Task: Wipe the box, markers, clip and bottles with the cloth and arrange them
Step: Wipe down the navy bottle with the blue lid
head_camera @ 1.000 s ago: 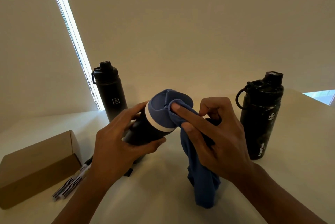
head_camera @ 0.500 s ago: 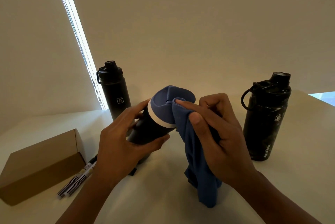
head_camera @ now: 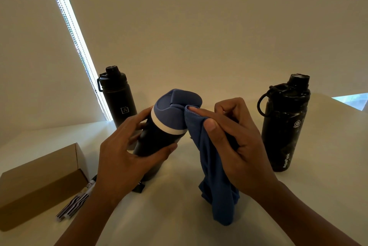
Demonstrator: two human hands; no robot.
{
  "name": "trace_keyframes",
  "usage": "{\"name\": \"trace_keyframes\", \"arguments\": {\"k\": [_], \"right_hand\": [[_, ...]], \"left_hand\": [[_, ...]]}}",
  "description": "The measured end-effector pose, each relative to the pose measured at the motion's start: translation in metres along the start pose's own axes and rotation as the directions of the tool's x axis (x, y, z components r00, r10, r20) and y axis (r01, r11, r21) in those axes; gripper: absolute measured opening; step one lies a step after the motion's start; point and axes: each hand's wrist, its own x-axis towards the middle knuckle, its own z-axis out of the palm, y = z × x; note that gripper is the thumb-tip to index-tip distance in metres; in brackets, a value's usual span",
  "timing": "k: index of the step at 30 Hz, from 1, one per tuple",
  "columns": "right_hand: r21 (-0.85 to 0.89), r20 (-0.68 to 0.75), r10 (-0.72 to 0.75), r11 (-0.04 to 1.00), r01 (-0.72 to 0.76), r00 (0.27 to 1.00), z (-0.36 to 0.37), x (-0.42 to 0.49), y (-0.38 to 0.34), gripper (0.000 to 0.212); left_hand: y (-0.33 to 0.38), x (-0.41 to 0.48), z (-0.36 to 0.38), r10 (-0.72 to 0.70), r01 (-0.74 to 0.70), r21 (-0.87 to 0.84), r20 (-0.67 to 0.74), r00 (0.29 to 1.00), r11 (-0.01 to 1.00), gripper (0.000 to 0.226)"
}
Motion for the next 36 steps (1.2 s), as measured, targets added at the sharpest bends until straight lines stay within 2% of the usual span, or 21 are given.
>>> {"name": "trace_keyframes", "arguments": {"k": [2, 4, 10, 12, 16, 19, 24, 30, 32, 34, 35, 36], "right_hand": [[0.013, -0.062, 0.008, 1.0, -0.008, 0.998, 0.012, -0.001, 0.006, 0.046], [0.014, -0.073, 0.025, 1.0, -0.024, 0.997, 0.016, 0.0, 0.007, 0.061], [-0.013, -0.069, 0.004, 1.0, -0.005, 0.998, 0.005, -0.003, 0.013, 0.035], [-0.031, -0.101, 0.037, 0.999, -0.04, 0.994, 0.008, -0.002, 0.015, 0.046], [-0.034, -0.049, 0.105, 0.994, -0.106, 0.993, 0.001, 0.001, 0.018, 0.051], [-0.089, 0.009, 0.066, 0.994, -0.065, 0.998, -0.008, 0.009, 0.007, 0.026], [-0.104, 0.044, 0.126, 0.987, -0.121, 0.991, -0.004, 0.007, 0.008, 0.034], [-0.195, 0.092, 0.047, 0.98, -0.029, 0.995, -0.002, 0.002, 0.016, 0.036], [-0.153, 0.051, 0.008, 0.988, 0.0, 0.999, 0.015, 0.0, 0.016, 0.04], [-0.161, -0.119, -0.105, 0.983, 0.085, 0.987, 0.033, -0.006, 0.018, 0.05], [-0.168, -0.16, -0.15, 0.978, 0.123, 0.976, 0.033, -0.009, 0.02, 0.052], [-0.145, -0.133, -0.129, 0.983, 0.11, 0.983, 0.032, -0.008, 0.018, 0.049]], "left_hand": [[0.0, 0.0, 0.001, -0.001, 0.001, -0.005, 0.002, 1.0, 1.0, 0.093], [0.0, -0.001, 0.001, 0.014, -0.014, -0.007, 0.005, 1.0, 1.0, 0.092], [-0.005, -0.001, -0.004, 0.045, -0.046, -0.017, -0.019, 0.999, 0.999, 0.09], [-0.006, -0.001, -0.006, 0.052, -0.052, -0.025, -0.002, 0.999, 0.998, 0.085], [-0.004, -0.001, -0.007, 0.032, -0.031, -0.047, 0.032, 0.999, 0.998, 0.082], [0.0, -0.001, -0.008, 0.037, -0.033, -0.056, 0.076, 0.996, 0.998, 0.079], [-0.003, -0.001, -0.005, -0.02, 0.028, -0.101, 0.073, 0.997, 0.994, 0.08], [-0.003, 0.0, 0.003, -0.099, 0.106, -0.189, 0.048, 0.994, 0.976, 0.077], [-0.001, -0.001, 0.006, -0.104, 0.114, -0.209, 0.056, 0.993, 0.971, 0.074], [-0.002, -0.001, 0.008, -0.104, 0.117, -0.21, 0.073, 0.992, 0.971, 0.076], [-0.004, -0.002, 0.009, -0.103, 0.118, -0.206, 0.08, 0.991, 0.971, 0.077], [-0.004, -0.002, 0.009, -0.1, 0.115, -0.204, 0.084, 0.991, 0.972, 0.079]]}}
